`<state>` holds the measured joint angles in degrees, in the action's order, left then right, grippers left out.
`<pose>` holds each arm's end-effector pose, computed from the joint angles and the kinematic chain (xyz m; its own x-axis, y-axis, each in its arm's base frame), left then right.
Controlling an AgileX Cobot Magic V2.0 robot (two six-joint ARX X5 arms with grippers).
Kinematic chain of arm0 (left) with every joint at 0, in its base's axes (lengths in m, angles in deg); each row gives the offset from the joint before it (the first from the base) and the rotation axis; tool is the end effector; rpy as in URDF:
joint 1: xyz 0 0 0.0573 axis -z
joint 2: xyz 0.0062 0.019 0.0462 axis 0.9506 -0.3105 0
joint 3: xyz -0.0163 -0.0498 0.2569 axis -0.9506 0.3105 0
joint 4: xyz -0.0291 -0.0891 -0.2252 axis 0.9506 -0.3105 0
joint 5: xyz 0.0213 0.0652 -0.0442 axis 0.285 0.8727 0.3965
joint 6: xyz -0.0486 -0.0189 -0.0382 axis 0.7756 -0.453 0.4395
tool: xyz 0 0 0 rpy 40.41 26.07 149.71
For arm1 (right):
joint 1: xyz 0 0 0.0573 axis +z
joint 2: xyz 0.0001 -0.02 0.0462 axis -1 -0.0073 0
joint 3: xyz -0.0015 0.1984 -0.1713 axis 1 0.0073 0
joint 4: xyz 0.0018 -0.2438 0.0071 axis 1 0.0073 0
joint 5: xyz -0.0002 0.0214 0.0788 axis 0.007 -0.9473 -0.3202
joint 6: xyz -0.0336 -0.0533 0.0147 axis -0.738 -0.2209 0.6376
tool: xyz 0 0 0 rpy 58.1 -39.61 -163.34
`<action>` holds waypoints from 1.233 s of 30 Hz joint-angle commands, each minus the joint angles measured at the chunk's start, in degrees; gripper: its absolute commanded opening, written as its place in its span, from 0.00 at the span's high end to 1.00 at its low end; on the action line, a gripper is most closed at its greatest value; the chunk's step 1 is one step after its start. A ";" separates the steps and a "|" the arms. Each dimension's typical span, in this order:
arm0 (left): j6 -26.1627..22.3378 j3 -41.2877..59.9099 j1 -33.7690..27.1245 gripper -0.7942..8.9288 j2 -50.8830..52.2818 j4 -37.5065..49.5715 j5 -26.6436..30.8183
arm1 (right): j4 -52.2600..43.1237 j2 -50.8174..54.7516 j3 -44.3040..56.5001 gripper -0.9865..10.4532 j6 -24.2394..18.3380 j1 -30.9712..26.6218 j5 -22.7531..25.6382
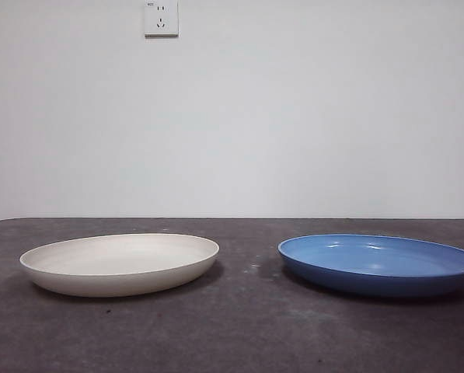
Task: Pick up the white plate, put it on the blue plate, put it on desk
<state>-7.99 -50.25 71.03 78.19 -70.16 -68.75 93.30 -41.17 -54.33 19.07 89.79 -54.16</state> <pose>0.1047 -0.0042 0.1549 0.9831 -0.1129 -0.1441 0.0687 0.9573 -0.2808 0.1058 0.0054 0.1502 0.9815 0.1160 -0.1522 -0.0812 0.9726 0.2178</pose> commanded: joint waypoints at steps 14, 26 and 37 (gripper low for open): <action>9.70 -8.31 -0.07 0.91 -1.18 -5.42 -0.22 | 0.52 0.09 -8.17 0.91 7.82 -0.09 -2.51; 1.75 -25.81 -0.04 0.91 -13.88 -13.51 -3.52 | 11.26 -10.38 -26.21 0.91 3.76 -0.07 -3.74; -10.29 -43.80 0.50 0.91 -32.30 -28.87 -16.57 | 30.77 -29.38 -45.68 0.91 -6.60 -0.07 -14.25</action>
<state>-14.77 -92.26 71.33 47.13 -98.24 -84.36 123.00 -69.26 -98.46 15.68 89.79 -67.75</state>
